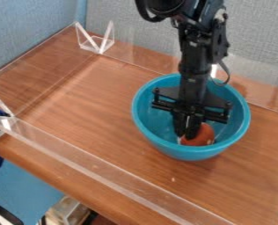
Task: Remove the mushroom from inside the blue bowl and put it on the table
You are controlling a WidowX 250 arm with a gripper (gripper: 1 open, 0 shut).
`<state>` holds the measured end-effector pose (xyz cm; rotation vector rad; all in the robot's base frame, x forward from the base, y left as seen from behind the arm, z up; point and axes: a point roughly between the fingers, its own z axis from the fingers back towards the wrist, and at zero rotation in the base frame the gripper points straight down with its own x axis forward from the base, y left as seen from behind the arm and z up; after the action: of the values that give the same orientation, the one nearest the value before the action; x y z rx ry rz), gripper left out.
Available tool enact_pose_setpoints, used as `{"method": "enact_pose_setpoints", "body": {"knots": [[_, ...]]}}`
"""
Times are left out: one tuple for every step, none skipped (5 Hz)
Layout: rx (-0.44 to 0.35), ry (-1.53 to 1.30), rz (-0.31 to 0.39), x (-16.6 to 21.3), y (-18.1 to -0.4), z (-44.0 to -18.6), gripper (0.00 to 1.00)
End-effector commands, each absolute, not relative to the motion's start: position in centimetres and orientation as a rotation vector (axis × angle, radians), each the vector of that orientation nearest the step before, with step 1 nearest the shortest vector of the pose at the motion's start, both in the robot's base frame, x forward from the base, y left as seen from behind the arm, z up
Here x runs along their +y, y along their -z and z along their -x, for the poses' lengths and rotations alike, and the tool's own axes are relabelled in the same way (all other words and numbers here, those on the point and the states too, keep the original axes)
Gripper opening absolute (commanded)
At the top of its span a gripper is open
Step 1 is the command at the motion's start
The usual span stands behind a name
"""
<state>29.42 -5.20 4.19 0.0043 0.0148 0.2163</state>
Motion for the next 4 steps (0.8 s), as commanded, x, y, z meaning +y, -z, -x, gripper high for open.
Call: {"method": "enact_pose_setpoints", "body": {"knots": [[0.001,-0.229,-0.004,-5.39,-4.43,-28.33,0.00],[0.006,-0.240,-0.006,-5.16,-4.27,-27.49,0.00],[0.010,-0.248,-0.009,-5.25,-4.38,-27.59,1.00],[0.014,-0.250,-0.011,-5.33,-4.52,-27.71,0.00]]}}
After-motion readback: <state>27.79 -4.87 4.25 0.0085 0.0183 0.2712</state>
